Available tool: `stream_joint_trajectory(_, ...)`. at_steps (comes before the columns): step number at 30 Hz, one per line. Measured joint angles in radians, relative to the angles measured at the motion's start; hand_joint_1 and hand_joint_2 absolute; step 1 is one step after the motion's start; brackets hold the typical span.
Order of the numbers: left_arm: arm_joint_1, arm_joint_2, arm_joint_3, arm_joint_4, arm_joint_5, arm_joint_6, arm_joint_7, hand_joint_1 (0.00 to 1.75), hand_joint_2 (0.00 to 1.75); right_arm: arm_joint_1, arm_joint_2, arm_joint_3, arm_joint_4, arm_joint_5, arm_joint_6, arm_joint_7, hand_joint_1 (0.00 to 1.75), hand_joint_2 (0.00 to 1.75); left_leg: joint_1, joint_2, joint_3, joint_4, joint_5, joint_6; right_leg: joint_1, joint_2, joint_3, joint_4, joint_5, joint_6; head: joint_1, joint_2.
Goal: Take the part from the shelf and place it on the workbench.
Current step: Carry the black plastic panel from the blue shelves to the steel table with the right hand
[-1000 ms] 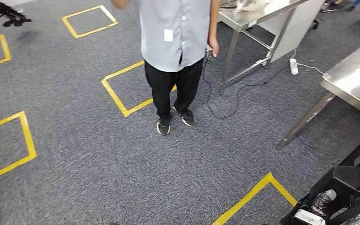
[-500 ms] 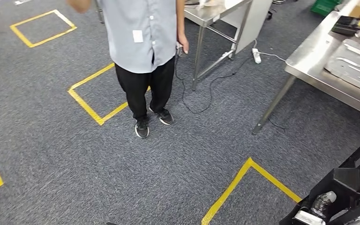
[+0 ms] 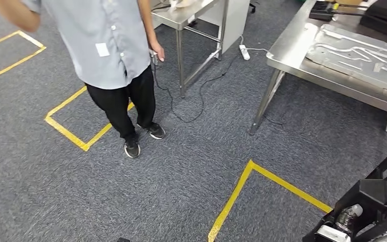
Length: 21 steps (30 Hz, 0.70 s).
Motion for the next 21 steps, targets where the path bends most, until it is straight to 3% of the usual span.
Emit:
stream_joint_trajectory(2,0.002,0.000,0.000,0.000,0.000,0.000,0.000,0.00,1.75,0.000,0.000,0.000,0.001,0.000,0.000,0.000,1.75,1.75,0.000,-0.015,0.041,-0.112,0.079,0.005,0.000,0.027,0.000,0.008,-0.004,0.004,0.000,0.000)
stream_joint_trajectory(3,0.002,0.001,0.000,0.000,0.000,0.000,0.000,0.00,1.75,0.000,0.000,0.000,0.001,0.000,0.000,0.000,1.75,1.75,0.001,-0.038,0.066,-0.178,0.108,0.008,0.001,0.039,-0.002,0.014,-0.007,0.007,0.000,0.000)
stream_joint_trajectory(5,0.001,0.003,0.000,0.000,0.000,-0.001,-0.002,0.00,1.75,-0.001,0.000,0.000,0.002,0.001,0.000,0.000,1.75,1.75,0.001,-0.072,0.094,-0.250,0.127,0.015,0.000,0.057,-0.009,0.022,-0.010,0.018,0.000,0.000)
stream_joint_trajectory(7,-0.002,0.003,0.000,0.000,0.000,-0.005,-0.005,0.00,1.75,-0.001,0.000,0.000,0.002,0.001,0.000,0.000,1.75,1.75,-0.002,-0.067,0.098,-0.258,0.125,0.024,-0.005,0.075,-0.015,0.022,-0.008,0.031,0.000,0.000)
stream_joint_trajectory(8,-0.004,0.003,0.000,0.000,0.000,-0.008,-0.007,0.00,1.75,0.000,-0.002,0.000,0.002,0.001,-0.001,0.000,1.75,1.75,-0.002,-0.055,0.102,-0.263,0.128,0.031,-0.006,0.072,-0.018,0.025,-0.009,0.038,0.000,0.000)
stream_joint_trajectory(10,-0.004,0.002,0.000,0.000,0.000,-0.012,-0.010,0.00,1.75,0.000,-0.006,0.000,0.002,0.002,-0.001,0.000,1.75,1.75,0.002,-0.031,0.108,-0.275,0.135,0.045,-0.004,0.031,-0.037,0.063,-0.033,0.047,0.004,0.000)
stream_joint_trajectory(12,-0.002,0.002,0.000,0.000,0.000,-0.015,-0.012,0.00,1.75,-0.004,-0.009,0.000,0.003,0.002,-0.002,0.000,1.75,1.75,0.003,-0.006,0.110,-0.280,0.137,0.052,-0.005,-0.020,-0.091,0.171,-0.091,0.055,0.008,0.000)
stream_joint_trajectory(13,0.000,0.002,0.000,0.000,0.000,-0.017,-0.012,0.00,1.75,-0.005,-0.011,0.000,0.004,0.003,-0.002,0.000,1.75,1.75,0.003,0.007,0.110,-0.280,0.136,0.052,-0.007,-0.031,-0.124,0.234,-0.117,0.059,0.008,0.000)
stream_joint_trajectory(14,0.001,0.002,0.000,0.000,0.001,-0.018,-0.012,0.00,1.75,-0.005,-0.013,0.000,0.006,0.004,-0.002,0.000,1.75,1.75,0.003,0.020,0.111,-0.279,0.134,0.051,-0.010,-0.036,-0.147,0.279,-0.128,0.062,0.008,0.000)
stream_joint_trajectory(15,0.002,0.002,0.000,0.000,0.001,-0.021,-0.012,0.00,1.75,-0.005,-0.015,0.000,0.008,0.006,-0.002,0.001,1.75,1.75,0.002,0.033,0.112,-0.279,0.131,0.050,-0.012,-0.039,-0.154,0.291,-0.121,0.064,0.008,0.000)
stream_joint_trajectory(16,0.002,0.002,0.000,0.000,0.002,-0.025,-0.013,0.00,1.75,-0.005,-0.018,0.000,0.010,0.007,-0.001,0.001,1.75,1.75,0.003,0.044,0.115,-0.279,0.128,0.048,-0.014,-0.043,-0.139,0.261,-0.095,0.065,0.009,0.000)
stream_joint_trajectory(17,0.001,0.001,0.000,0.000,0.002,-0.029,-0.013,0.00,1.75,-0.005,-0.019,0.000,0.010,0.009,-0.001,0.002,1.75,1.75,0.003,0.055,0.119,-0.279,0.125,0.045,-0.015,-0.053,-0.103,0.194,-0.058,0.063,0.009,0.000)
stream_joint_trajectory(19,0.000,0.001,0.000,0.000,0.002,-0.034,-0.014,0.00,1.75,-0.006,-0.022,0.000,0.011,0.011,0.000,0.002,1.75,1.75,0.000,0.073,0.130,-0.279,0.118,0.036,-0.010,-0.092,-0.033,0.062,-0.012,0.055,0.008,0.000)
stream_joint_trajectory(21,-0.001,0.001,0.000,0.000,0.002,-0.035,-0.015,0.00,1.75,-0.009,-0.023,0.000,0.013,0.012,0.000,0.002,1.75,1.75,-0.003,0.089,0.138,-0.281,0.113,0.024,-0.002,-0.115,-0.012,0.016,-0.007,0.043,0.008,0.000)
